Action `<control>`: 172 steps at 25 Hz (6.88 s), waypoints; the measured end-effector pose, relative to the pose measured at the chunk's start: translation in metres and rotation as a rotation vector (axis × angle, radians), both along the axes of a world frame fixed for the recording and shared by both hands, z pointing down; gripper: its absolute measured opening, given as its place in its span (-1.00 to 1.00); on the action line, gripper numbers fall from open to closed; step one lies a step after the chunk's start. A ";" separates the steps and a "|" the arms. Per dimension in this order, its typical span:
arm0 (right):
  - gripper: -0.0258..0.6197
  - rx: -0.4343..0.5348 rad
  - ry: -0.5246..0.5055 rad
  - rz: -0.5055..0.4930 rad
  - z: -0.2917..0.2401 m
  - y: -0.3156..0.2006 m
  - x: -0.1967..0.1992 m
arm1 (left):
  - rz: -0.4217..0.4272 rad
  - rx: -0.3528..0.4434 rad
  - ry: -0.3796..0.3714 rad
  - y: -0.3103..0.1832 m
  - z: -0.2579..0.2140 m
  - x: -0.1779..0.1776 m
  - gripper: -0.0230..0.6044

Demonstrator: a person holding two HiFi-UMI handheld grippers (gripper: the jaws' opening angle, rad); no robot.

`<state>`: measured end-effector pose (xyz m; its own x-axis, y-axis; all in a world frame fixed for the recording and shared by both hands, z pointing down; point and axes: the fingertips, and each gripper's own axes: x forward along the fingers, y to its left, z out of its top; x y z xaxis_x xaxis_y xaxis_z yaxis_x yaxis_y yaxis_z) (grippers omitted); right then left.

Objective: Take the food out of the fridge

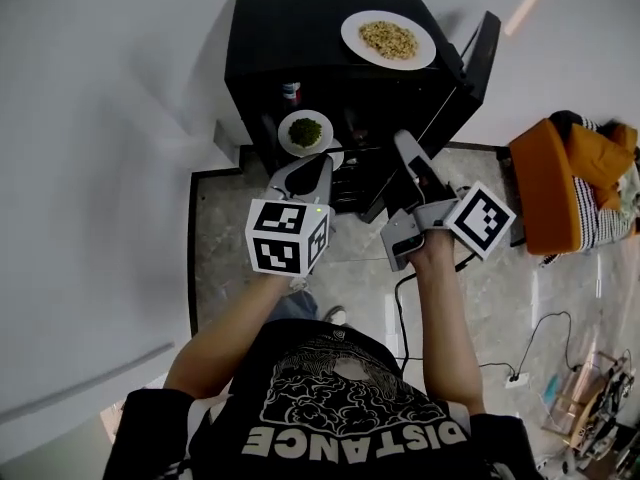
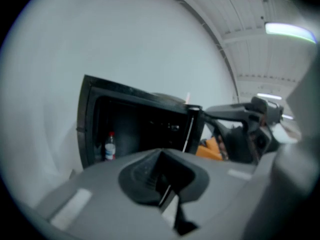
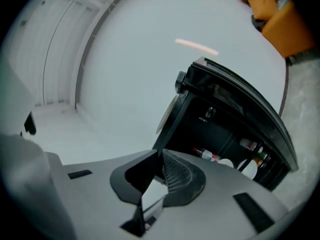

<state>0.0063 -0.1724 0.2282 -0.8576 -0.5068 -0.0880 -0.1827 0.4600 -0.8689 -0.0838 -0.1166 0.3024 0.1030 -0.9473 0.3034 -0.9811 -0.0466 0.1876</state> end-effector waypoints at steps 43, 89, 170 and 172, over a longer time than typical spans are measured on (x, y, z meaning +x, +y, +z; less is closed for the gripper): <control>-0.88 0.028 0.367 -0.168 0.143 0.086 -0.064 | -0.161 0.007 0.056 0.073 0.050 -0.016 -0.92; -0.89 -0.638 -0.086 -0.070 0.352 -0.044 -0.175 | -0.140 -0.050 0.110 0.005 0.193 -0.102 -0.92; -0.89 -0.414 -0.176 -0.336 -0.021 0.053 -0.099 | -0.093 0.077 0.016 0.005 -0.040 -0.070 -0.92; -0.89 -0.424 -0.168 -0.321 -0.020 0.032 -0.122 | -0.077 0.073 0.023 -0.013 -0.040 -0.086 -0.92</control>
<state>-0.1156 -0.1407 0.2082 -0.9663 -0.2437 -0.0824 0.0663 0.0739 -0.9951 -0.1697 -0.1298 0.2625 0.0349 -0.9723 0.2313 -0.9778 0.0146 0.2091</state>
